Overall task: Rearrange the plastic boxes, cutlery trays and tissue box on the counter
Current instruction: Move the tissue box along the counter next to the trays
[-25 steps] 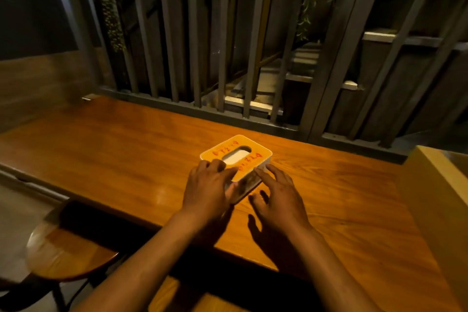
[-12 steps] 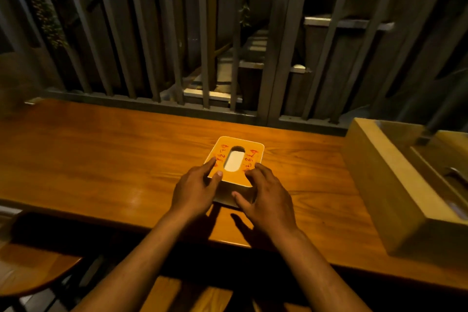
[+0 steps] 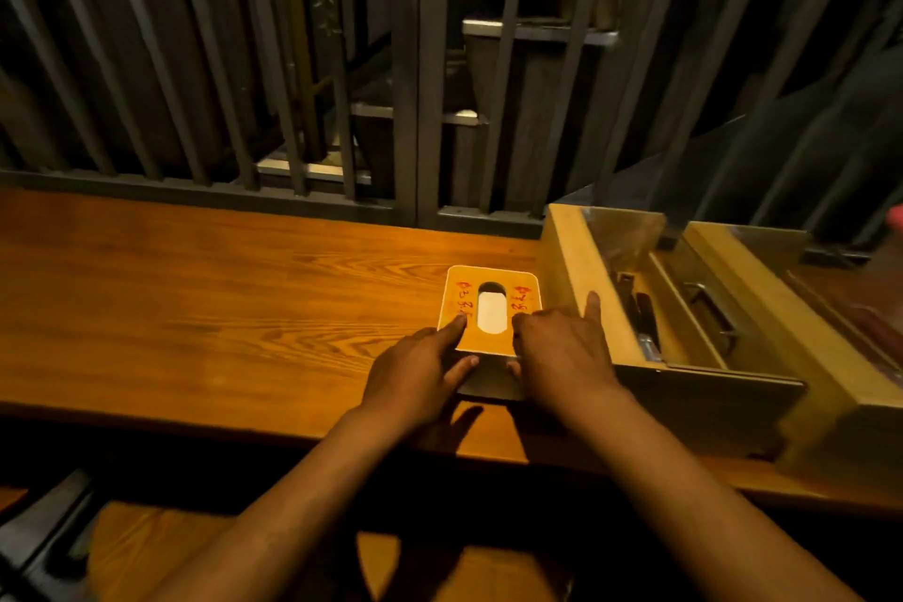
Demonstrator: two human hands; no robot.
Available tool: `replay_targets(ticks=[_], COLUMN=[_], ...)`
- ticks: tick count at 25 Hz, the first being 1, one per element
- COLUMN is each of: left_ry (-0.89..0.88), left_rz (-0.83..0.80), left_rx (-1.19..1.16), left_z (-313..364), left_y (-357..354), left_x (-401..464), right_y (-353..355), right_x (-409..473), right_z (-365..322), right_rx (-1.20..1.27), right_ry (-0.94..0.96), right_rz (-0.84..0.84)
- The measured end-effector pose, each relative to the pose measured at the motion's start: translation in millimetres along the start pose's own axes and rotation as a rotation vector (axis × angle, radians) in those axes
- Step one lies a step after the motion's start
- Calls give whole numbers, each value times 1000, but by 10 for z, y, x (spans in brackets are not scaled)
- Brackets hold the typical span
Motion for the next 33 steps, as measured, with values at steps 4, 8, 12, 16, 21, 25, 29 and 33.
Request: replay_targets(ticks=[4, 8, 12, 16, 21, 25, 29, 33], left_ry=[-17, -95, -74, -28, -20, -19, -23, -3], left_rz=[128, 182, 164, 181, 189, 211, 156, 34], left_rx=[228, 401, 426, 426, 412, 372, 425, 436], left_z=[191, 324, 355, 348, 329, 318, 309, 330], left_y=[53, -15, -90, -163, -288, -345, -382, -340], left_x=[241, 662, 1259, 1852, 2372, 2504, 2512, 2276], right_y=[50, -41, -224, -355, -514, -569, -555, -254], right_x=[249, 672, 1212, 1767, 2144, 2302, 2299, 2037], right_z=[162, 352, 604, 866, 1090, 1196, 1207, 1393], right_rx=[-113, -185, -176, -96, -13, 6, 77, 605], right_ry=[149, 182, 137, 89, 30, -4, -6, -125], right_rz=[-53, -121, -173, -192, -197, -199, -114, 230])
Point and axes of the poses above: each hand's wrist, its own x-axis towards the middle knuckle, its own y-axis out of the back of the hand, z = x × y, the point moved 8 cm from there along x, towards the middle knuckle, and after that the axes turned 11 degrees about y, right-handed, at the moved point
